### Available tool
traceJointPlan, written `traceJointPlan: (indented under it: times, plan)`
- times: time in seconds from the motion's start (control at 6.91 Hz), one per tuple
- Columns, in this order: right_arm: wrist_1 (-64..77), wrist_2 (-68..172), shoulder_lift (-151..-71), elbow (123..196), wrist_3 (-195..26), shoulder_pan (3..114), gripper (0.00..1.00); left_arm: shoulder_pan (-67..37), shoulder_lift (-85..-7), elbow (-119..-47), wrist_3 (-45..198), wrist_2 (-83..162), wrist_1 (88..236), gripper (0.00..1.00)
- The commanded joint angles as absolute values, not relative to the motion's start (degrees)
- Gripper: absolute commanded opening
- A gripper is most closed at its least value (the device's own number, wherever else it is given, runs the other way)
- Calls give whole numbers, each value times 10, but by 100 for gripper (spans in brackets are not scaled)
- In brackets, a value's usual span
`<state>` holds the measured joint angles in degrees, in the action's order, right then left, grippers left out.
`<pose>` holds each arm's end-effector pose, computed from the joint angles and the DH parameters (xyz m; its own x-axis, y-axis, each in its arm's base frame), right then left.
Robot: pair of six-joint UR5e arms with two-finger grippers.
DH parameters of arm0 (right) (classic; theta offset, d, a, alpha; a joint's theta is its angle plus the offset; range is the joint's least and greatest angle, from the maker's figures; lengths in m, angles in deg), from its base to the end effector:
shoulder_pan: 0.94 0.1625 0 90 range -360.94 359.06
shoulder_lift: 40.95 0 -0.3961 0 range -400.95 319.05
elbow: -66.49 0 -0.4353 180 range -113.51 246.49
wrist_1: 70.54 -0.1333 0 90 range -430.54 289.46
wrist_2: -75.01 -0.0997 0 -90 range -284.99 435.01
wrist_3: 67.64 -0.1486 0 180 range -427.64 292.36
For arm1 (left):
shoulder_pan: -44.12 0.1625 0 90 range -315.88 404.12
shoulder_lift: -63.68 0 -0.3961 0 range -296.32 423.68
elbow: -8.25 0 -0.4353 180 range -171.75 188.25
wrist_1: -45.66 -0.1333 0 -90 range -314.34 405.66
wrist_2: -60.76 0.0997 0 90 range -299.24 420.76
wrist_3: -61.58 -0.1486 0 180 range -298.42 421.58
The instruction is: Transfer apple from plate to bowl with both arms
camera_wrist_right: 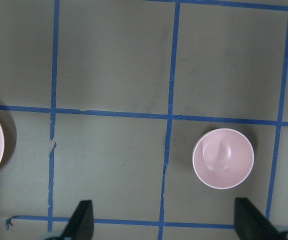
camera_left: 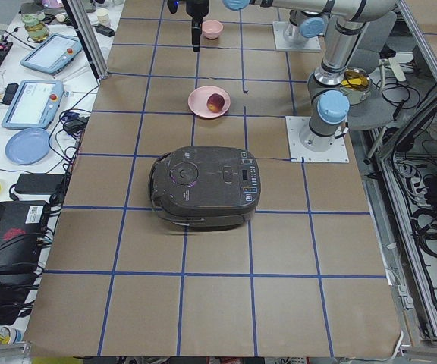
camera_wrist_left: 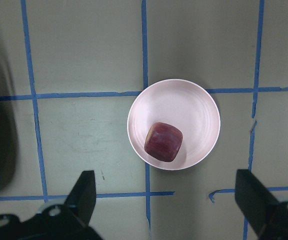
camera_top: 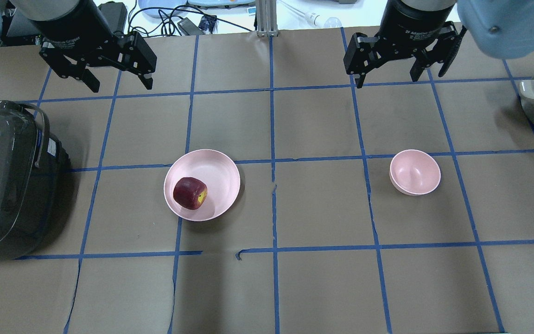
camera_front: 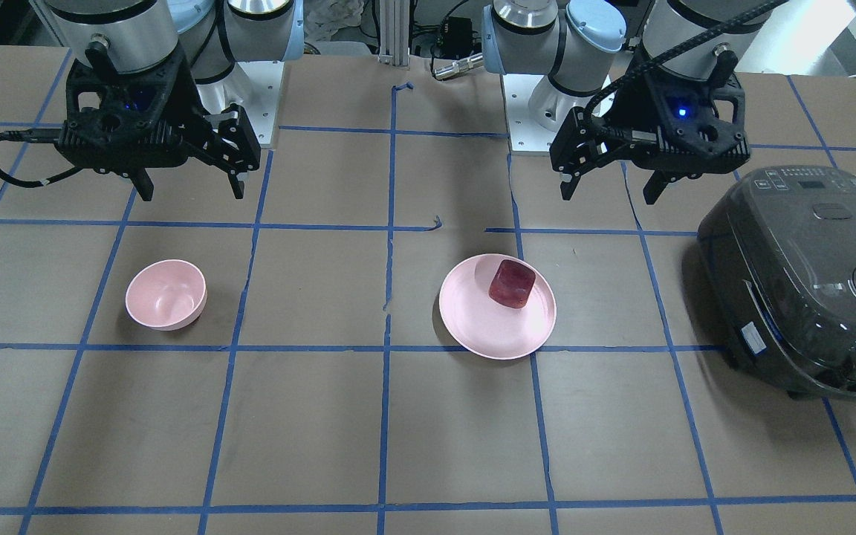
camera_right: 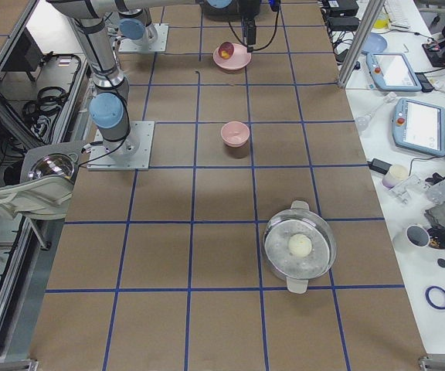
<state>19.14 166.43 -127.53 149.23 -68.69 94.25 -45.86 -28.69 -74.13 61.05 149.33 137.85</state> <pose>0.1803 -0.5525 0.4449 -0.9972 -0.0707 0.0236 -0.0720 0.9955 -0.0618 -0.1368 -0.5574 0.4551 -0.9996 0.0102 0.0244 0.0089 0.9985 -0.0536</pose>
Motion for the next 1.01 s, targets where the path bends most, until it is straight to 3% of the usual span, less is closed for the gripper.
traceJointPlan:
  times: [0.0, 0.87]
  plan:
    - [191, 1664, -1275, 1492, -687, 943, 100, -460, -286, -741, 610, 1494, 1379, 100]
    - [192, 1666, -1274, 1492, -686, 943, 100, -460, -283, -743, 610, 1488, 1379, 100]
